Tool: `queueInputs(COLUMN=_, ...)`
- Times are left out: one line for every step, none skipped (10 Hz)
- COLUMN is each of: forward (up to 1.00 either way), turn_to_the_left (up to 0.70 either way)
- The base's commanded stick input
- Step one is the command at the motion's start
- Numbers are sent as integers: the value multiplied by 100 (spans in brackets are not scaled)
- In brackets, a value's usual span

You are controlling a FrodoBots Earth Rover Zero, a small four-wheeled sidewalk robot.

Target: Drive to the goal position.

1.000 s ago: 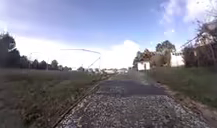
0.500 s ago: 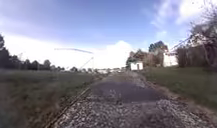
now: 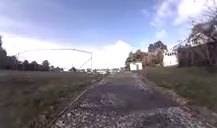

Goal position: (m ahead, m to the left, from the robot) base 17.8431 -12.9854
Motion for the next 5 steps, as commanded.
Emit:
queueInputs(forward=70, turn_to_the_left=0)
queueInputs(forward=70, turn_to_the_left=0)
queueInputs(forward=70, turn_to_the_left=0)
queueInputs(forward=70, turn_to_the_left=0)
queueInputs(forward=70, turn_to_the_left=0)
